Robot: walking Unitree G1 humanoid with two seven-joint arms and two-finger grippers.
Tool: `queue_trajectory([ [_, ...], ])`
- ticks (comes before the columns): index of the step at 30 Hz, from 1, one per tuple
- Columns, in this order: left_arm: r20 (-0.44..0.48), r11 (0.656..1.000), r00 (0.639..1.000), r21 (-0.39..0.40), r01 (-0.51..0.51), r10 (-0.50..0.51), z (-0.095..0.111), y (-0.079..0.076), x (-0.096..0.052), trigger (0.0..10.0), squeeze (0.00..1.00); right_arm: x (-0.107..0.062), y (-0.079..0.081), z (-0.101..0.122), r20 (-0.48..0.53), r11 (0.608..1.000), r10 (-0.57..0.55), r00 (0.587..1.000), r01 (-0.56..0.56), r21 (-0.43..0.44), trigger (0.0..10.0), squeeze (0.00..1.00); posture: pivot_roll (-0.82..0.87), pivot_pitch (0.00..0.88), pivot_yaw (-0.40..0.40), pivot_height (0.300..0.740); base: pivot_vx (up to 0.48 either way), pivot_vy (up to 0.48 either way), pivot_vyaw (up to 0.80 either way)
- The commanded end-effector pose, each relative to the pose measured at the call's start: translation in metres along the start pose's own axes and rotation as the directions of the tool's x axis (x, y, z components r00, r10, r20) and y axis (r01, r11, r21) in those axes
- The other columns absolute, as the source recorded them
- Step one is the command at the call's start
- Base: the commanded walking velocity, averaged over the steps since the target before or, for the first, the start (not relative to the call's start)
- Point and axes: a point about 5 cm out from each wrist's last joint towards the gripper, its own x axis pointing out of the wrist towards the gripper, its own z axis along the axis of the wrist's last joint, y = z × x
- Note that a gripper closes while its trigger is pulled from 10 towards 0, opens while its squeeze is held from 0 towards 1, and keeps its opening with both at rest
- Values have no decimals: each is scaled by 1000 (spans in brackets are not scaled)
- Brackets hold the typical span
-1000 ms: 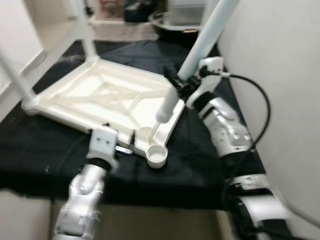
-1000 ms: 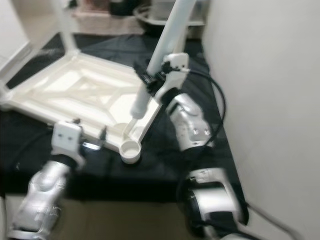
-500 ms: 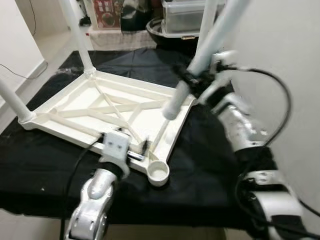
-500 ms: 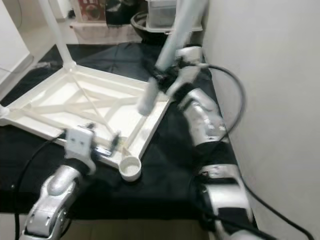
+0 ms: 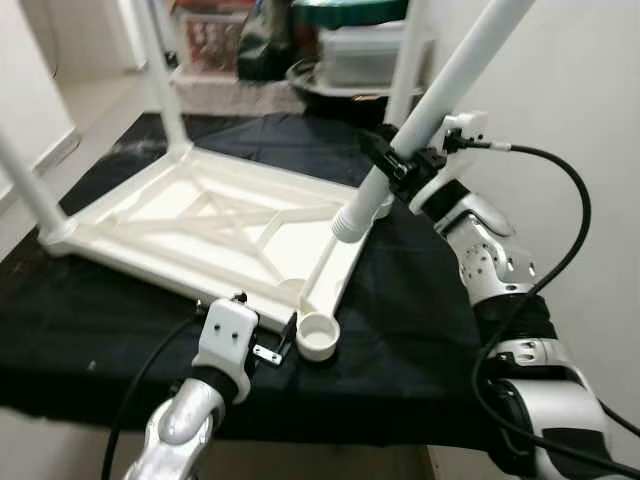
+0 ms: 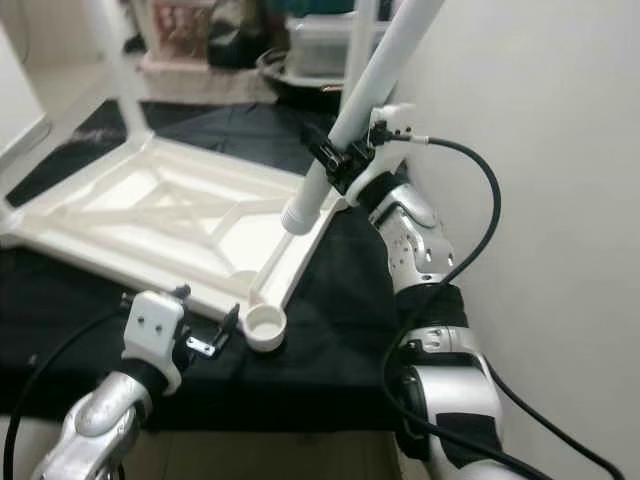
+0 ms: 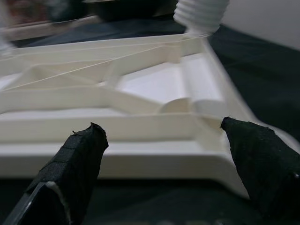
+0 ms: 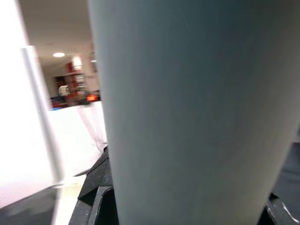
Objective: Building children table
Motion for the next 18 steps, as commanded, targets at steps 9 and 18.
queue_trajectory([
  [9, -24, 1000, 1000, 0, 13, -13, -3, -4, -4, 10000, 0, -1, -2, -1, -2, 1000, 10, 1000, -10, -12, 10000, 0, 103, 118, -25, 740, 0, 0, 800],
  [18, -31, 1000, 999, 0, 16, -16, -3, -5, -5, 10000, 0, -3, -5, -1, -7, 1000, 1, 1000, -1, 8, 10000, 0, 108, 126, -21, 740, 0, 0, 364],
])
